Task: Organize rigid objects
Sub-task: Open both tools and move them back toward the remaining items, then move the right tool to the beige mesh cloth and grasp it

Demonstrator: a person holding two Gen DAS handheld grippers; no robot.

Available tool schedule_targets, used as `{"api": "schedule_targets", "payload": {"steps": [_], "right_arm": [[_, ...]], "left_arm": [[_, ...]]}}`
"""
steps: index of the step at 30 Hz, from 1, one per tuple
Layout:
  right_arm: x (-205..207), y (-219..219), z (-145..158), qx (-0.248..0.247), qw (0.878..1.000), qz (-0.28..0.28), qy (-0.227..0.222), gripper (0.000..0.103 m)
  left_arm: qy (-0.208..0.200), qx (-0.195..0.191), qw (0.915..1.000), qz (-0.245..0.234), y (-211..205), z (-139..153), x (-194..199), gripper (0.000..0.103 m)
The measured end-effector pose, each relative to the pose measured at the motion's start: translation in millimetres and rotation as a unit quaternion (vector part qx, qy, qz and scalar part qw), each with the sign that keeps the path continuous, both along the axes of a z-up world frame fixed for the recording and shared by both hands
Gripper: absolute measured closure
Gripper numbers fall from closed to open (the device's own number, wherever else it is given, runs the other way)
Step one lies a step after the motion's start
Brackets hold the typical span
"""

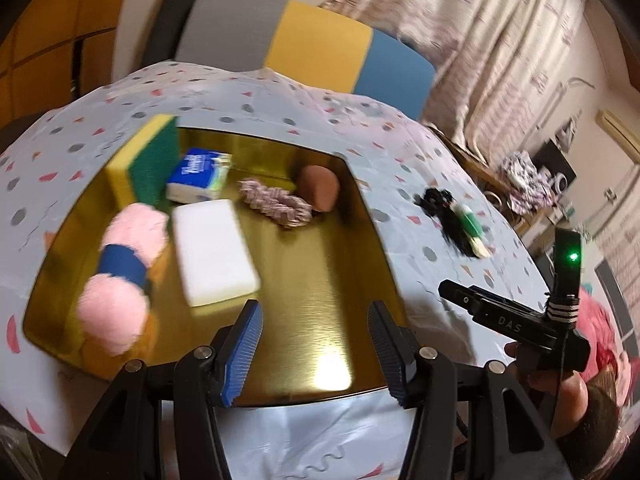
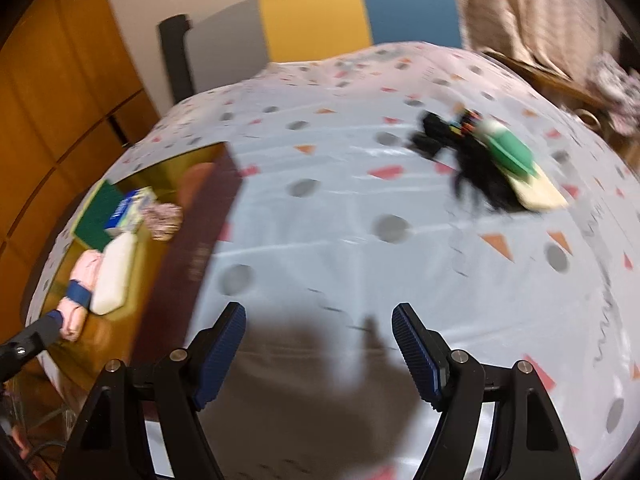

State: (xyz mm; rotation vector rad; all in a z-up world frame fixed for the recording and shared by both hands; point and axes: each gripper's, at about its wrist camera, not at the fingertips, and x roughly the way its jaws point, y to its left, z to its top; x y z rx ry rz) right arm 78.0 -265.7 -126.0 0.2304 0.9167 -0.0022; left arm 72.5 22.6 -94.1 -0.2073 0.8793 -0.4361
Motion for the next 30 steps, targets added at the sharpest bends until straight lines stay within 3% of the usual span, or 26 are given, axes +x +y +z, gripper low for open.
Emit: {"api": "schedule_targets", "payload": {"steps": [9, 18, 27, 30], "right_arm": [[-4, -93, -8, -0.004, 0.997, -0.078, 0.000, 0.026], [71, -197, 27, 0.021, 0.985, -0.161, -0.061, 0.025], [144, -224, -2, 0.038, 0.990, -0.138, -0.012, 0.025], [146, -213, -13, 0.035, 0.994, -0.108, 0.002, 0.037]], "left_arm": [[0.000, 0.015, 0.9982, -0.059, -54, 8, 3, 0.048], [0.004, 0.024, 0.9962, -0.084, -84, 10, 4, 0.048], [0.011, 0.038, 0.9964, -0.074, -86, 8, 9, 0.048], [0.015, 0.038, 0.9966, -0.072, -88, 6, 11, 0.048]]}}
